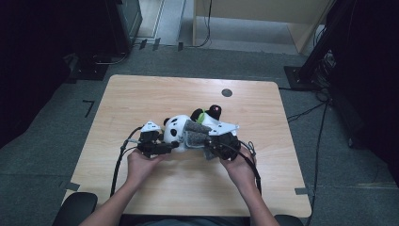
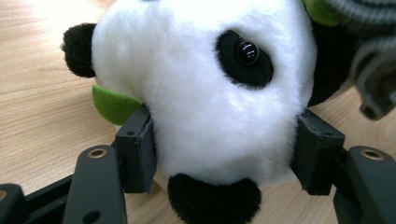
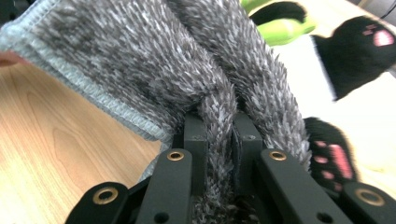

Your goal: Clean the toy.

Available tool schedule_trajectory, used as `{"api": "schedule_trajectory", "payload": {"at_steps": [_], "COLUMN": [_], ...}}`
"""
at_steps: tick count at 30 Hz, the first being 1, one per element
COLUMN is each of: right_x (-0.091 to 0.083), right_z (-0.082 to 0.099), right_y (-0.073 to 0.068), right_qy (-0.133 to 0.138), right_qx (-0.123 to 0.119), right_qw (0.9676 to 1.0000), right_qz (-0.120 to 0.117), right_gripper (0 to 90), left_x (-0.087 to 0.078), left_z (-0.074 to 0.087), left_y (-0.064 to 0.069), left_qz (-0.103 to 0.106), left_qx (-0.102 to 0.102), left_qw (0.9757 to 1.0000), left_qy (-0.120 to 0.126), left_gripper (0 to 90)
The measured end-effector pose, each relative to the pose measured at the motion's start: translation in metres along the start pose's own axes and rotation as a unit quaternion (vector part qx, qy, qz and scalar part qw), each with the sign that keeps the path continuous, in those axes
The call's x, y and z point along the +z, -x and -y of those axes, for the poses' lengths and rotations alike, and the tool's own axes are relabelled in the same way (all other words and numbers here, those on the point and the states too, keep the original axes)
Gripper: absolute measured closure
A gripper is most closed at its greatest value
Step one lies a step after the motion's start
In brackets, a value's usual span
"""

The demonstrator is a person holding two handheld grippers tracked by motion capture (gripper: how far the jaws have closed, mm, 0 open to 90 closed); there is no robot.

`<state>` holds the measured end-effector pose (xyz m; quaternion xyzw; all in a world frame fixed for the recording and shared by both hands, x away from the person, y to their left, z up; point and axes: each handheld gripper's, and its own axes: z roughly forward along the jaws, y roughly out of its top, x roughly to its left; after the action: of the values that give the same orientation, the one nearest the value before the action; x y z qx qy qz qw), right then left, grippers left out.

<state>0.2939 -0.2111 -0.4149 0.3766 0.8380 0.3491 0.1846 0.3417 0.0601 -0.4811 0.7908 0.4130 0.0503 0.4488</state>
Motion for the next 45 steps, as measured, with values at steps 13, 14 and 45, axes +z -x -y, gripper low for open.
{"api": "schedule_trajectory", "payload": {"at_steps": [13, 14, 45], "right_x": [-0.022, -0.017, 0.038], "right_z": [-0.012, -0.012, 0.035], "right_y": [-0.008, -0.013, -0.016], "right_qy": [0.058, 0.056, -0.052], "right_qx": [0.016, 0.014, -0.055], "right_qw": [0.9979, 0.9980, 0.9968], "right_qz": [-0.023, -0.027, -0.027], "right_gripper": [80.9, 80.9, 80.9], "left_x": [0.001, 0.001, 0.001], "left_z": [0.000, 0.000, -0.003], "left_y": [0.003, 0.003, -0.001], "left_qz": [-0.008, -0.008, -0.003], "left_qx": [0.005, 0.007, 0.016], "left_qw": [1.0000, 0.9999, 0.9997], "left_qy": [0.001, 0.000, -0.017], "left_gripper": [34.7, 34.8, 39.0]}}
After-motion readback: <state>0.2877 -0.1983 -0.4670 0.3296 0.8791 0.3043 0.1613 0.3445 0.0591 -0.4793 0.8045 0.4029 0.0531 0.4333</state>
